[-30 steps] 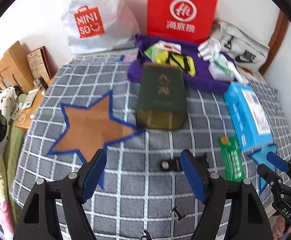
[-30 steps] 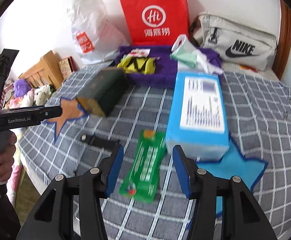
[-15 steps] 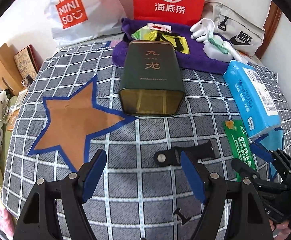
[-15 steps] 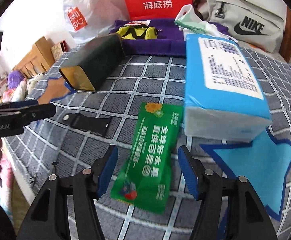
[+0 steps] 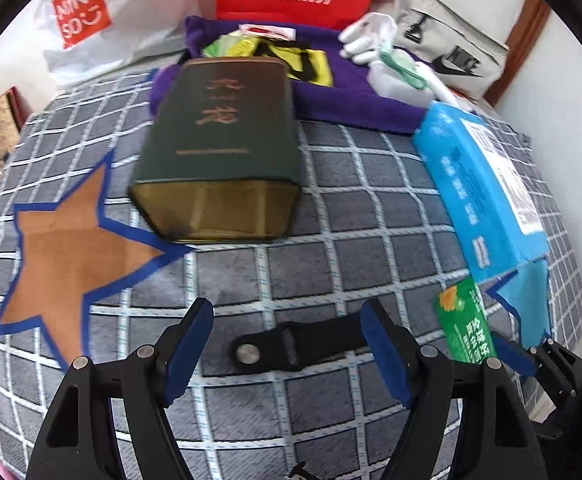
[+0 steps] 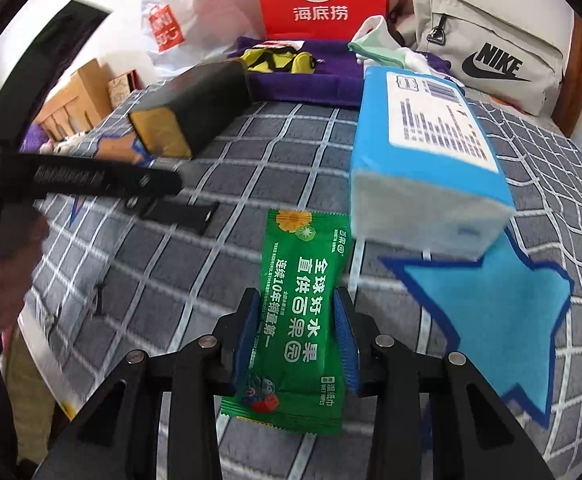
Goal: Organize soft objects
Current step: 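Grasp the green snack packet with the right tool and lift it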
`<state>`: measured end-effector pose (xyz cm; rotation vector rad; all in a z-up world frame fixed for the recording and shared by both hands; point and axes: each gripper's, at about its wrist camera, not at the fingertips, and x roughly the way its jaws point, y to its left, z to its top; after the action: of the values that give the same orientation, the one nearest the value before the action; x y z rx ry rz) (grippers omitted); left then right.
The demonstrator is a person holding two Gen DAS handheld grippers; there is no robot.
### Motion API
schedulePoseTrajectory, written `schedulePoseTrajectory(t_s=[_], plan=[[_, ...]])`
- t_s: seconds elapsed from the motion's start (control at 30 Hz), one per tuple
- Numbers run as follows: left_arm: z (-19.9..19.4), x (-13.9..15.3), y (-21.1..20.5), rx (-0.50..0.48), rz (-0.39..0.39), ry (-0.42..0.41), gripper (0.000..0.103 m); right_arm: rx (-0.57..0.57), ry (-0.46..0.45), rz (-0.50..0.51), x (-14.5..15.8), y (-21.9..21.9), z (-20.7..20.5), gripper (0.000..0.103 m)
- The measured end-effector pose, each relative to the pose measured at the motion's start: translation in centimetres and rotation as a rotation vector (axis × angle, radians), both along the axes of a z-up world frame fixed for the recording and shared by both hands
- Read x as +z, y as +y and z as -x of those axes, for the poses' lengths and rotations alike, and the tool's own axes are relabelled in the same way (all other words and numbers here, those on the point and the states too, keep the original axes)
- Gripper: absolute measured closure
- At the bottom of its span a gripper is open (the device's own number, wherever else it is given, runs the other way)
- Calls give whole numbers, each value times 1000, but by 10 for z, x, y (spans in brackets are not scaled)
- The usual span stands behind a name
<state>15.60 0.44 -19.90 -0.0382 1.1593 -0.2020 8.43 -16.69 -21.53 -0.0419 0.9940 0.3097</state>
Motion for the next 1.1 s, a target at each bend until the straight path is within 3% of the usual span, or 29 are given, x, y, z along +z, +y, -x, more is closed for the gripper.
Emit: schedulePoseTrajectory(t_s=[0.2, 0.33, 0.57, 0.7, 0.87, 1.1], plan=[[13, -8, -5, -43, -14, 12, 30, -16, 15, -24, 0, -20, 15, 66], [25, -5, -7, -76, 33, 41, 30, -72, 8, 15, 1, -39, 16, 66], [34, 3, -10, -86, 19, 23, 30, -168, 10, -5, 2, -71, 14, 66], [21, -2, -13, -74, -30, 10, 30, -176, 11, -13, 0, -75, 14, 66], [13, -7, -20, -88, -22, 17, 30, -158, -1, 14, -3, -71, 12, 65], [44, -5, -27, -140, -29, 32, 31, -155, -19, 3, -4, -71, 9, 65]])
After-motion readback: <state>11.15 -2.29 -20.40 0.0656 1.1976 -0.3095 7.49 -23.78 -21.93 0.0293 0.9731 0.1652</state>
